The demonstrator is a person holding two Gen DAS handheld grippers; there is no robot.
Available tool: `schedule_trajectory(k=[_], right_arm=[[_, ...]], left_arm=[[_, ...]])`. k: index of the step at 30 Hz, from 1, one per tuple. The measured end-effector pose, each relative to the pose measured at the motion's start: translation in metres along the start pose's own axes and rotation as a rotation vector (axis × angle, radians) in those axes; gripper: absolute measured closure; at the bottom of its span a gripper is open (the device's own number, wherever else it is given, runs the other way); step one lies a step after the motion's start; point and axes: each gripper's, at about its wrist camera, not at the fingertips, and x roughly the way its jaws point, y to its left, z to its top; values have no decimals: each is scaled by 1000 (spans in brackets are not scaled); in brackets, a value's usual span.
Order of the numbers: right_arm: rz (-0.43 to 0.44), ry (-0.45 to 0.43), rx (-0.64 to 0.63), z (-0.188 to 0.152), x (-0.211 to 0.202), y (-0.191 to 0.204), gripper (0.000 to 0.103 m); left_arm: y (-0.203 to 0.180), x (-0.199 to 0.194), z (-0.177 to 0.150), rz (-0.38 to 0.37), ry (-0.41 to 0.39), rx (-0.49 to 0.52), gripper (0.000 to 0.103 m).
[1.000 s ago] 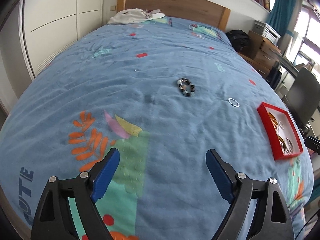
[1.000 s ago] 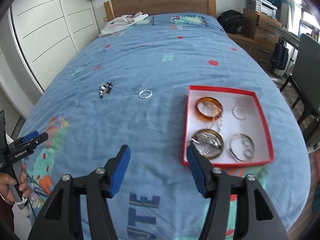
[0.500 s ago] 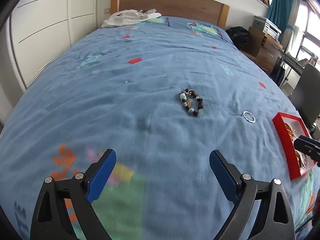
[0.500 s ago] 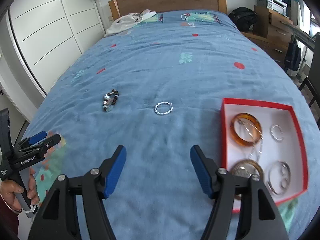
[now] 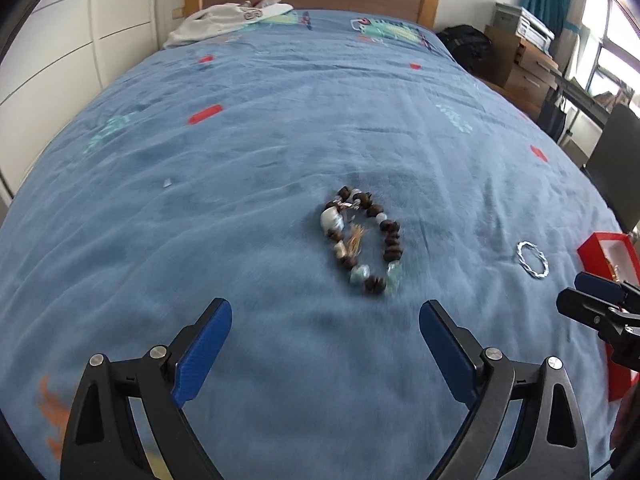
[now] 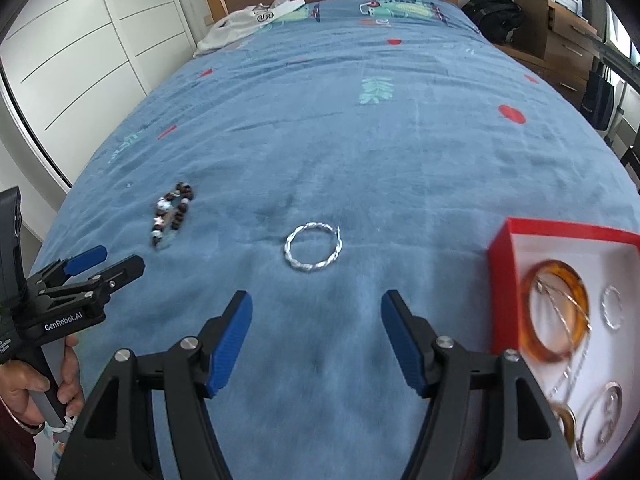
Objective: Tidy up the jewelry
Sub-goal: 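Grasp the beaded bracelet with the left tool while the right tool grasps the twisted silver hoop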
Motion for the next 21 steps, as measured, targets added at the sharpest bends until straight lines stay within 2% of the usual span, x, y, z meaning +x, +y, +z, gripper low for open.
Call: schedule_trajectory(k=[9,11,15,17,18,20,21], right_arm=[[0,22,-2,21,35,-1,37],[1,28,3,22,39,-1,37],[-16,33,-21,23,42,3,41],[-23,35,-32,22,42,4,55],[-22,35,-30,22,42,3,65],[-13,35,-25,22,41,3,66],[-12,34,-31,22,40,3,66]], left_arm=[[-13,39,27,12,17,36,10],[-13,41,30,12,11,36,21],[-13,42,30,3,1,46,34],[-14,40,30,-5,-4,52,52],[-14,39,31,-12,-6,53,57],[-14,37,31,-19,-2,56,71],[-14,37,31,-23,-1,55,73]])
